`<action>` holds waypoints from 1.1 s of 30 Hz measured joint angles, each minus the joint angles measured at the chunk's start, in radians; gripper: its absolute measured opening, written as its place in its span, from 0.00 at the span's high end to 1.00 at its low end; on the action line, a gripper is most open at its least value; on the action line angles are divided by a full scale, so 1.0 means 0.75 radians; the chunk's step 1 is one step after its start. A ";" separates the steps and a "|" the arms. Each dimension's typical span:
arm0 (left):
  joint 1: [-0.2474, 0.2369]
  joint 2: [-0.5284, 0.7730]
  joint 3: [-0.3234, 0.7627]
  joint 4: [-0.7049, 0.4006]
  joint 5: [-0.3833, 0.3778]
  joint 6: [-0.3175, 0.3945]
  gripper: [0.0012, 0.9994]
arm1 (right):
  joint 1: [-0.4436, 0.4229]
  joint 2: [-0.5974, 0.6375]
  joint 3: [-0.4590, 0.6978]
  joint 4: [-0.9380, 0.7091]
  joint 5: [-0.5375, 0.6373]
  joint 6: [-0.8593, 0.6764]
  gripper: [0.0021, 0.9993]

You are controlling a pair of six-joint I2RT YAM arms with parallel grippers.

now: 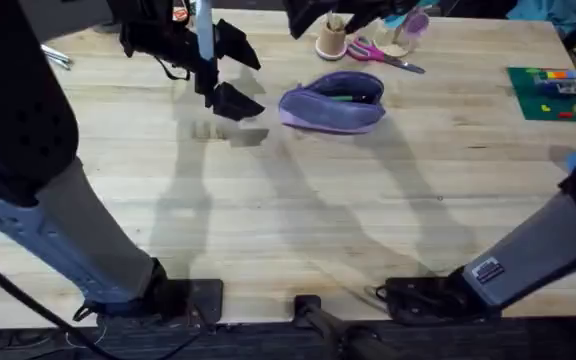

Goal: Unzip the bag, pick up the pens from the table one at a time and place them inside, then zip the bag closed.

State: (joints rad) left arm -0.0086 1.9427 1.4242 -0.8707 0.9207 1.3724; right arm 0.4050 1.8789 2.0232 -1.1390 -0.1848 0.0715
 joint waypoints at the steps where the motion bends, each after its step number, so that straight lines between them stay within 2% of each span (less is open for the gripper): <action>1: 0.000 -0.001 0.000 0.000 0.000 0.000 0.01 | 0.007 0.000 0.001 0.001 -0.007 0.000 0.00; 33: 0.000 0.000 0.000 0.000 0.000 0.000 0.01 | 0.019 0.000 0.007 -0.056 -0.030 0.015 0.00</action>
State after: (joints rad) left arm -0.0086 1.9427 1.4242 -0.8707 0.9207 1.3724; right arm 0.4194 1.8786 2.0281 -1.1808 -0.2073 0.0826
